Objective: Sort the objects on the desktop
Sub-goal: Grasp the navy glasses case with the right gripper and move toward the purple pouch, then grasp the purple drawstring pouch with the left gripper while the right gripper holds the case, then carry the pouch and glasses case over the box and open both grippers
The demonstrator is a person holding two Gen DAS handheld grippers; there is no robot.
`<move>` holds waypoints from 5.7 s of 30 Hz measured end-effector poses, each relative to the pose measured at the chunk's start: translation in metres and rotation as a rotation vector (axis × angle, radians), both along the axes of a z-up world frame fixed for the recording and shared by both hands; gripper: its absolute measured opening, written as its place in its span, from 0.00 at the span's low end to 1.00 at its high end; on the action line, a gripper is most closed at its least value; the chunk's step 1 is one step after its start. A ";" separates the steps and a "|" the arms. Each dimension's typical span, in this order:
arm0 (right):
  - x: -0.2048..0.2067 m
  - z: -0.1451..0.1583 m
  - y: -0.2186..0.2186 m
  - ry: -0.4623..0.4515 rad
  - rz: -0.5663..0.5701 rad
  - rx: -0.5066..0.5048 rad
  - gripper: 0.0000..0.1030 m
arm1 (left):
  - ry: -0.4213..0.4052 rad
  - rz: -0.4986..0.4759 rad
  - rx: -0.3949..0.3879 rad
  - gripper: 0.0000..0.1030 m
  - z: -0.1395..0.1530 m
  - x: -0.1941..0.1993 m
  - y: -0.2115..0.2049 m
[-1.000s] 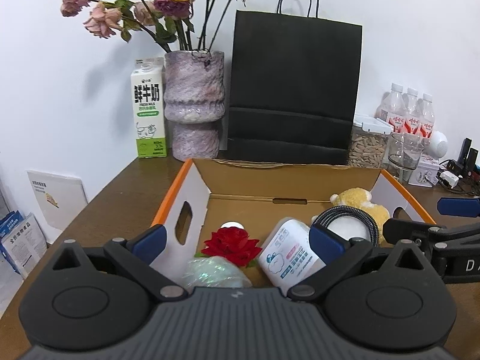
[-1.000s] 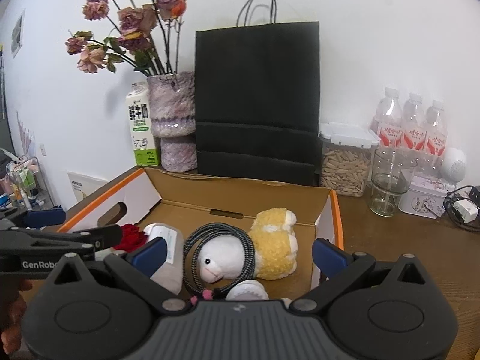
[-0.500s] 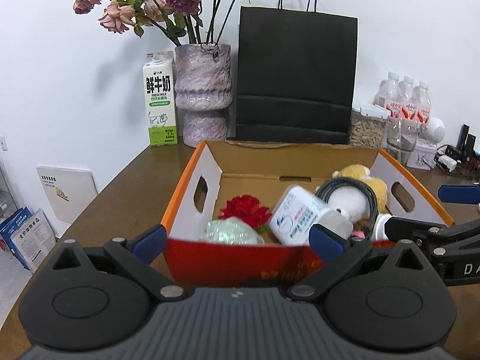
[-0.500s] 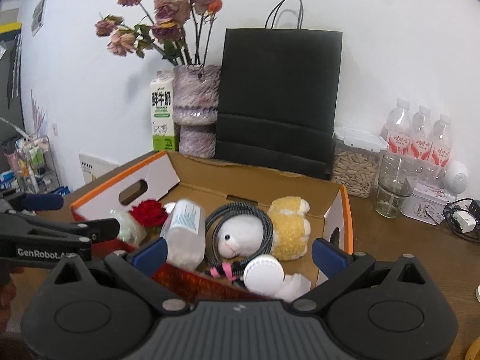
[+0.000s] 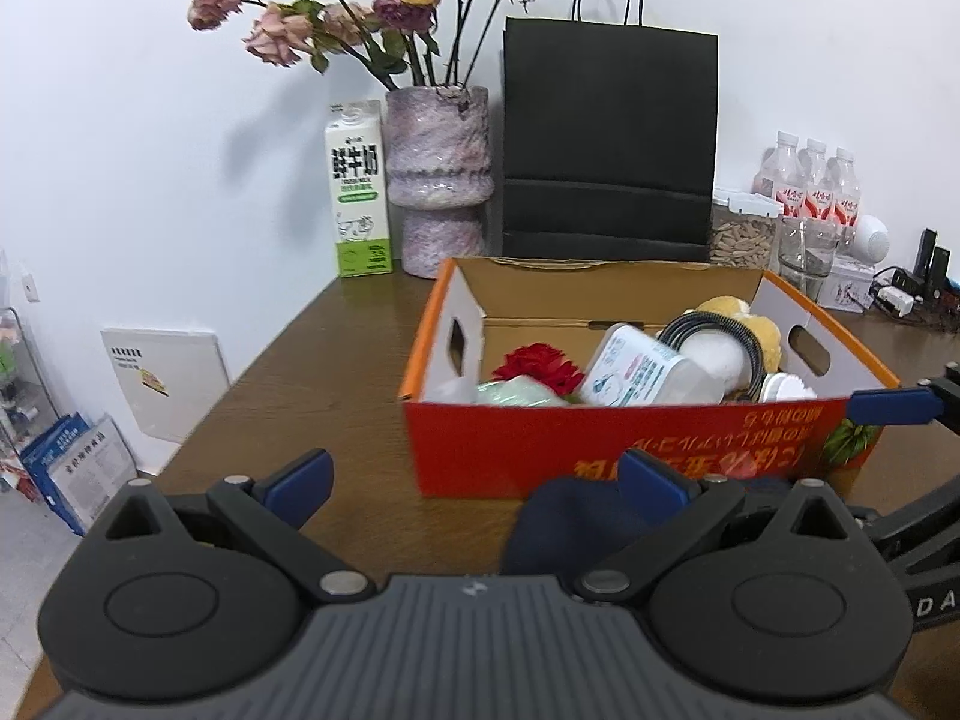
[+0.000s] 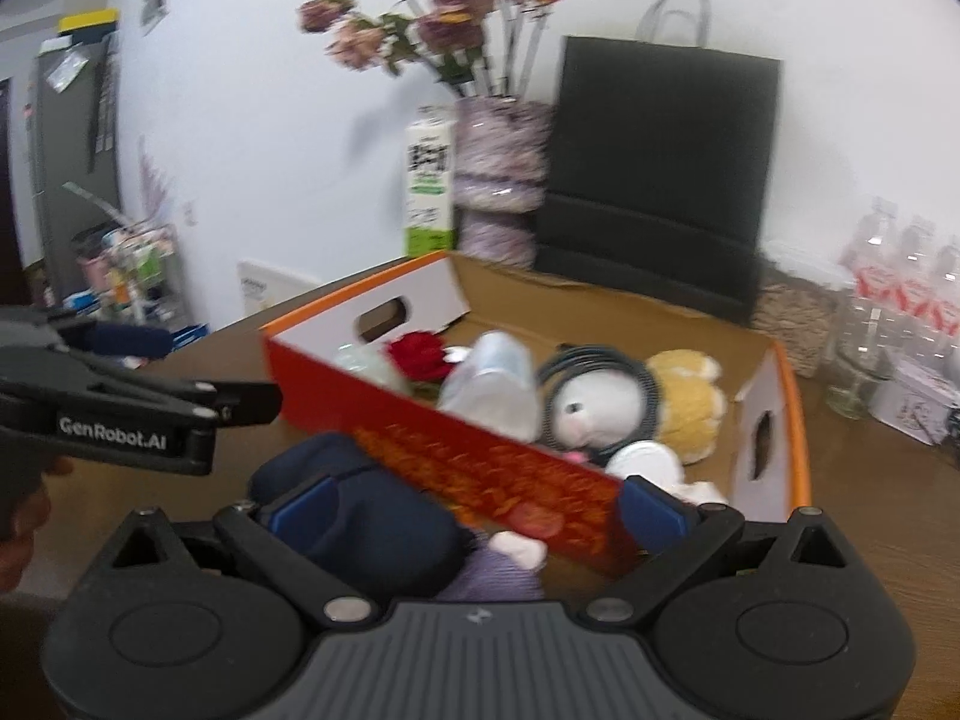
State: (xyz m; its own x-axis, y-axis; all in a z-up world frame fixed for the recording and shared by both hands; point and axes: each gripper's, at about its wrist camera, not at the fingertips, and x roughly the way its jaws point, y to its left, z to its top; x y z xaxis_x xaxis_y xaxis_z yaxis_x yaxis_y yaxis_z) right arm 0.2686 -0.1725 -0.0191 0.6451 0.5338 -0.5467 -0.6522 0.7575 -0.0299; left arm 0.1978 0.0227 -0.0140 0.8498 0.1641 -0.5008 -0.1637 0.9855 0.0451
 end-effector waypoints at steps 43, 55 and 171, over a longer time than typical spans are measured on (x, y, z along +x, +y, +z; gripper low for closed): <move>-0.007 -0.008 0.078 0.099 0.179 -0.285 0.62 | 0.122 -0.075 -0.050 1.00 -0.014 -0.035 0.083; -0.029 0.015 0.047 0.046 0.130 -0.189 0.61 | 0.105 -0.097 -0.041 1.00 -0.004 -0.043 0.067; -0.043 -0.025 -0.086 0.020 -0.259 0.119 0.58 | 0.015 -0.335 -0.116 0.09 -0.008 -0.029 -0.087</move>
